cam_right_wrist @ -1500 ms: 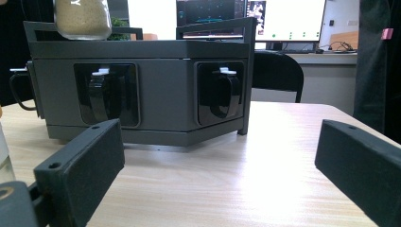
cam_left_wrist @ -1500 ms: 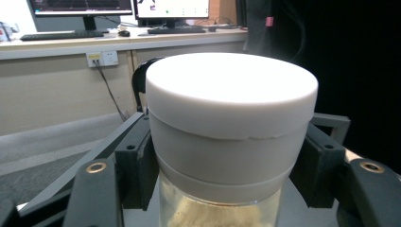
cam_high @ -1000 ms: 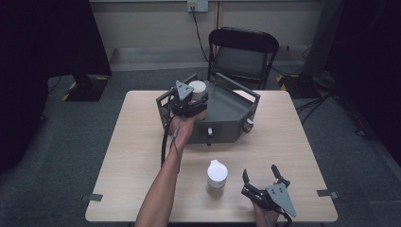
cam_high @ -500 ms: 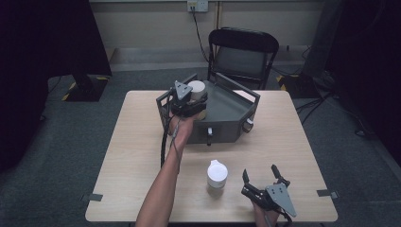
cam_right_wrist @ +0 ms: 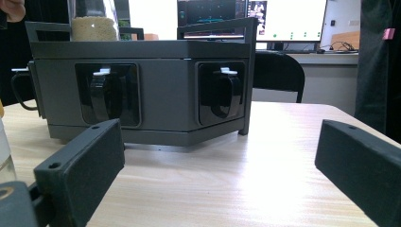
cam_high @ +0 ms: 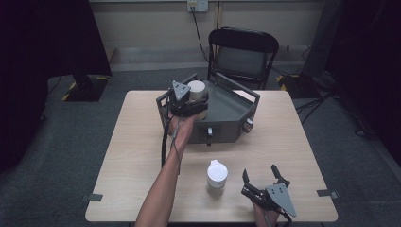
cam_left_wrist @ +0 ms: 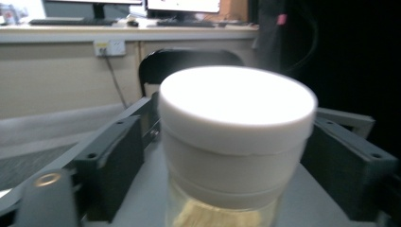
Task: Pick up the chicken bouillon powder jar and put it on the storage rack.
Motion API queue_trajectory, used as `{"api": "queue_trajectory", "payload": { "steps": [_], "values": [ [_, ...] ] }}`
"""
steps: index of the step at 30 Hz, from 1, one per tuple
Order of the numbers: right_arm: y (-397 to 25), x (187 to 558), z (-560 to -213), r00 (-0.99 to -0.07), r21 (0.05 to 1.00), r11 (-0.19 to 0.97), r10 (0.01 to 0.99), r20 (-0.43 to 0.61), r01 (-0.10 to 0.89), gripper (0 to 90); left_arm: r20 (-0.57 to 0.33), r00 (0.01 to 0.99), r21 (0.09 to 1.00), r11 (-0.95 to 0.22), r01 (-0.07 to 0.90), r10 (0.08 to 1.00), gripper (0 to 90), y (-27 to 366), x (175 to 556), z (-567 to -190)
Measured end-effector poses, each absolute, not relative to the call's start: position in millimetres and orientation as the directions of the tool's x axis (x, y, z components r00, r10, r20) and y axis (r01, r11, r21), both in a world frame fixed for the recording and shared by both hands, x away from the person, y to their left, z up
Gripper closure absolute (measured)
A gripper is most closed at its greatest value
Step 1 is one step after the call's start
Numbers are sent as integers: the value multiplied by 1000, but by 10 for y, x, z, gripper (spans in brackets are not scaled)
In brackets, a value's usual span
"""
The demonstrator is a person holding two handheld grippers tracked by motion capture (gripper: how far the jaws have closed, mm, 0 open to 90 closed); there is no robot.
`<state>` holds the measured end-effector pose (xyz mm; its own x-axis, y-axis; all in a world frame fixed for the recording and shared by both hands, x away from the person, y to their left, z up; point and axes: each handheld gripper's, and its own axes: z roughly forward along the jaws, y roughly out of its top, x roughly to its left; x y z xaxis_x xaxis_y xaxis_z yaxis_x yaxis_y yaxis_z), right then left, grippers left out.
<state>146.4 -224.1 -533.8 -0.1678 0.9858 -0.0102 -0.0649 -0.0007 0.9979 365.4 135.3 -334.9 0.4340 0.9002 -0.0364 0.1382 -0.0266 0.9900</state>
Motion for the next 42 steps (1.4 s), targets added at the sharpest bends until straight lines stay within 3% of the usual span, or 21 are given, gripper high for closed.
{"api": "queue_trajectory", "payload": {
  "steps": [4,9,42],
  "values": [
    [-2240,1464,-5339,-168,998,-1,986,-10,-65,11,-2,452,990,-61,125,892,76,1334,3621,-3326],
    [-2241,1464,-5338,-168,998,0,986,-10,-65,11,-25,454,993,-29,112,891,0,1365,3544,-3324],
    [-2236,1463,-5338,-165,998,0,986,-10,-64,11,-1,457,1000,8,-14,890,0,1691,2933,-3748]
  ]
}}
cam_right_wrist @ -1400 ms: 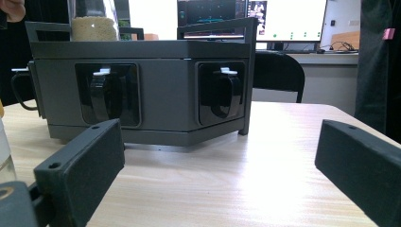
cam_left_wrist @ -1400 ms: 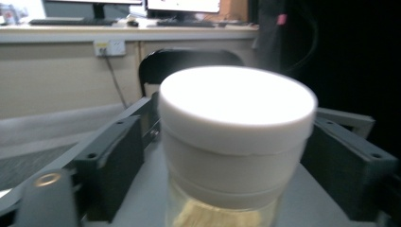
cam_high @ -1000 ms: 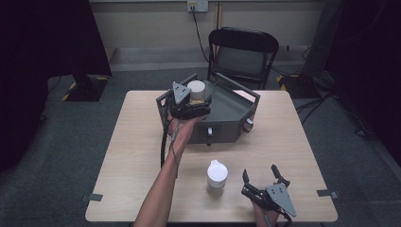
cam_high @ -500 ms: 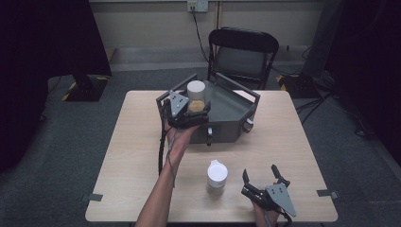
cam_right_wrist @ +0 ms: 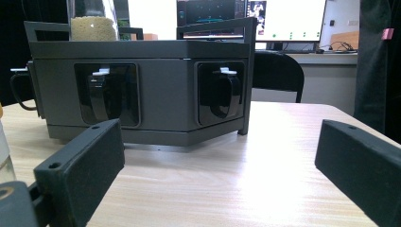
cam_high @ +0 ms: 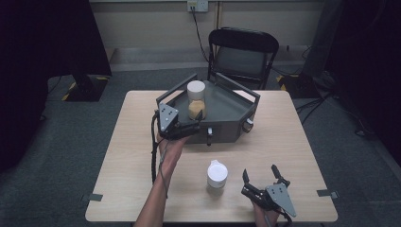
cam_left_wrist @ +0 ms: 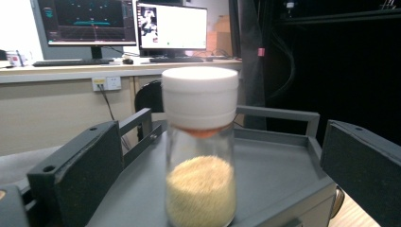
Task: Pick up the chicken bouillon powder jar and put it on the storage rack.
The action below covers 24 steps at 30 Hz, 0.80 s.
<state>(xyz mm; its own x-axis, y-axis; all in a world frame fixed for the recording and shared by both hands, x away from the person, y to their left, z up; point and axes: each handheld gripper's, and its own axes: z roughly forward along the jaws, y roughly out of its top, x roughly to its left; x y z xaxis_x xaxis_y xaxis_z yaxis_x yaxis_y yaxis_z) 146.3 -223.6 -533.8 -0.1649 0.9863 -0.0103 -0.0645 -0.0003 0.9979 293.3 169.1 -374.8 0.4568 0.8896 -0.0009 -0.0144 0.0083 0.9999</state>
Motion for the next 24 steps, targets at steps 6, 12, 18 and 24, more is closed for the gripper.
{"api": "queue_trajectory", "payload": {
  "steps": [6,12,18,24],
  "values": [
    [-2233,1463,-5337,-163,998,0,987,-10,-64,11,-11,452,1000,22,-19,892,0,1801,2803,-3784],
    [-2230,1462,-5337,-161,998,0,987,-11,-64,11,-13,434,998,38,-49,901,0,1901,2647,-3813],
    [-2228,1462,-5337,-161,998,-1,987,-10,-64,11,-20,435,997,48,-53,900,0,1983,2547,-3904],
    [-2227,1461,-5337,-160,998,-1,987,-10,-64,11,-35,419,996,66,-59,908,0,2013,2382,-4007]
  ]
}}
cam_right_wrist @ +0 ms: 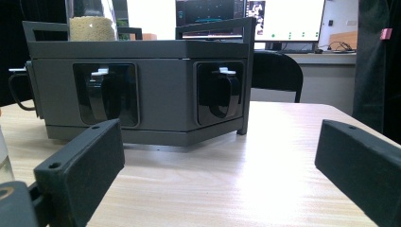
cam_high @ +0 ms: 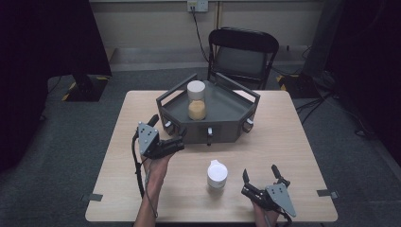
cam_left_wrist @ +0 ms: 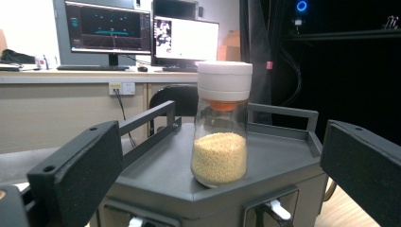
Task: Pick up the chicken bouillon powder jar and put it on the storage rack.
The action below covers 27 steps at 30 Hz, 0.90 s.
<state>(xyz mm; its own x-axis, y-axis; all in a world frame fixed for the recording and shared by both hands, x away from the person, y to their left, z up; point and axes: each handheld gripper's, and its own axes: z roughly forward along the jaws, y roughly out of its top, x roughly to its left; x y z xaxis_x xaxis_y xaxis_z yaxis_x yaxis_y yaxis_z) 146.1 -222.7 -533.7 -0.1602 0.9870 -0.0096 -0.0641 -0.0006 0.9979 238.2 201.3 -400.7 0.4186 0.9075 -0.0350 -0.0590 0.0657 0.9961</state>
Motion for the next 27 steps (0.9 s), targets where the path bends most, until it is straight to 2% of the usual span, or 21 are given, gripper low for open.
{"api": "queue_trajectory", "payload": {
  "steps": [4,21,25,27],
  "values": [
    [-2228,1461,-5337,-161,998,-1,987,-10,-64,11,-14,401,995,52,-86,916,0,2038,2251,-4080],
    [-2222,1460,-5337,-157,998,-1,987,-10,-64,12,-60,354,990,102,-101,933,0,2068,1932,-4520],
    [-2222,1460,-5337,-158,998,-1,987,-10,-64,12,-28,311,994,61,-95,950,0,1997,1857,-4608],
    [-2223,1460,-5337,-158,998,-1,987,-10,-64,12,-30,320,993,64,-95,947,0,2010,1832,-4675]
  ]
}}
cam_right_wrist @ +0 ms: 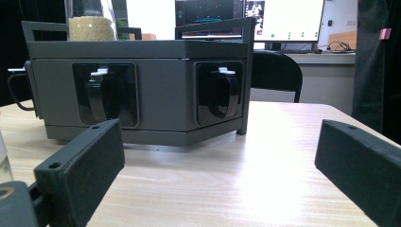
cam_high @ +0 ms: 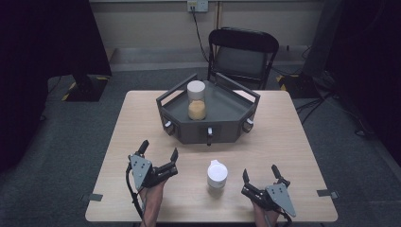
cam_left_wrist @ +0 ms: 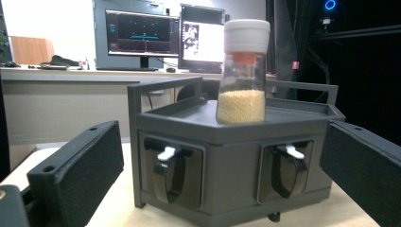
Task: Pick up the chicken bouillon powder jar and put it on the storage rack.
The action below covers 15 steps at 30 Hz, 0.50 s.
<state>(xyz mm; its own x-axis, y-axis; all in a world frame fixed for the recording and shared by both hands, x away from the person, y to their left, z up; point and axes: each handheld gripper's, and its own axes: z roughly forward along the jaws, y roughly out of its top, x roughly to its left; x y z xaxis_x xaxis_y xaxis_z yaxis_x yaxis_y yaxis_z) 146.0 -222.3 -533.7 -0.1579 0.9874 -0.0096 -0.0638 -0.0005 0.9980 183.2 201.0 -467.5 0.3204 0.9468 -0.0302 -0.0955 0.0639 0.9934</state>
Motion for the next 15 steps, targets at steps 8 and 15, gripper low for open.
{"api": "queue_trajectory", "payload": {
  "steps": [8,15],
  "values": [
    [-2222,1461,-5336,-158,998,0,987,-10,-63,12,-31,317,996,57,-72,948,0,1972,1704,-4943],
    [-2221,1461,-5336,-157,998,0,988,-10,-63,12,-15,316,998,35,-60,949,0,1965,1643,-5100]
  ]
}}
